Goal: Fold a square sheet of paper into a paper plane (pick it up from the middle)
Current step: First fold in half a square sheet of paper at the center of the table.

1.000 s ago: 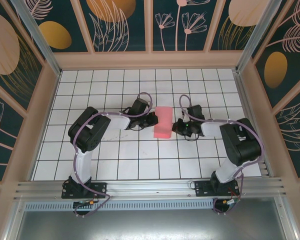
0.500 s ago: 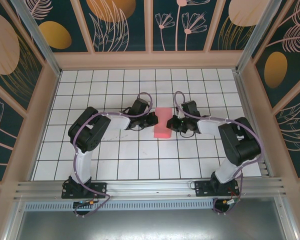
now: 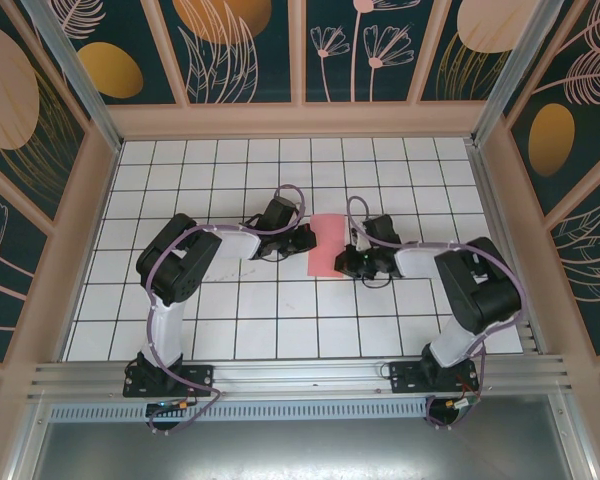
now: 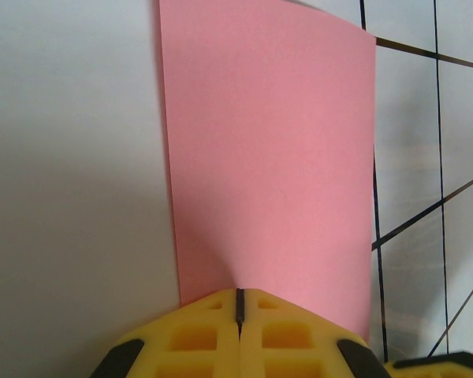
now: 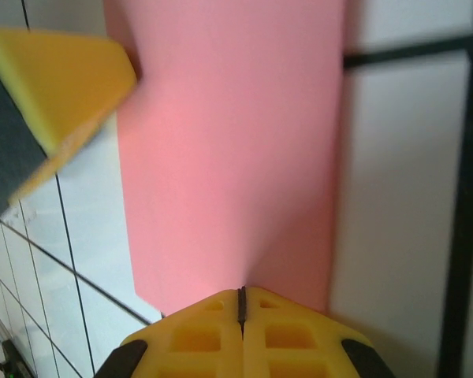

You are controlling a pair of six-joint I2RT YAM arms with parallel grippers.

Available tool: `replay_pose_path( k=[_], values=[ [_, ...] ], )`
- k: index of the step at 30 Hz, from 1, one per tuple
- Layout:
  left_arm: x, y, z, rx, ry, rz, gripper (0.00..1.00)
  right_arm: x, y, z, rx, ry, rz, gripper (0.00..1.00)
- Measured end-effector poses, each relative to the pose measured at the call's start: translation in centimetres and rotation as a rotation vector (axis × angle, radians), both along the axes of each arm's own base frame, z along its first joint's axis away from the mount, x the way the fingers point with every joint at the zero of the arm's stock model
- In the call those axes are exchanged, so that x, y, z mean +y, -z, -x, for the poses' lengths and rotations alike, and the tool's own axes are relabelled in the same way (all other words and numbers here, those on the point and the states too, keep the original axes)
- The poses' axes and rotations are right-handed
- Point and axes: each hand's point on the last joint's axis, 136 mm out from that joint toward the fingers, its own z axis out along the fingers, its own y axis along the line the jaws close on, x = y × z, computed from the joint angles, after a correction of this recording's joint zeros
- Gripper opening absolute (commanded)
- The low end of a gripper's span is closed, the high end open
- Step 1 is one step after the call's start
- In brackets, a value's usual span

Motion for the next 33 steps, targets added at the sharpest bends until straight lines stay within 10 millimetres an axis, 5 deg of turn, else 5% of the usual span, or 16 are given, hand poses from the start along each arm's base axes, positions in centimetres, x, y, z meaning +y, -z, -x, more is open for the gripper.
replay_pose_path(
  k=[10, 21, 33],
  values=[
    [-0.1, -0.1, -0.1, 0.001, -0.004, -0.011, 0.0, -2.2, -0.2, 2.4, 0.031, 0.025, 0.039, 0.0],
    [0.0, -0.9, -0.7, -0.041, 0.032, -0.113, 0.0, -1.9, -4.9, -3.1, -0.097, 0.143, 0.058, 0.0],
    [6.6, -1.2, -0.2, -0.111, 0.052, -0.379, 0.0, -1.7, -4.5, -4.3, -0.101, 0.228, 0.061, 0.0]
  ],
)
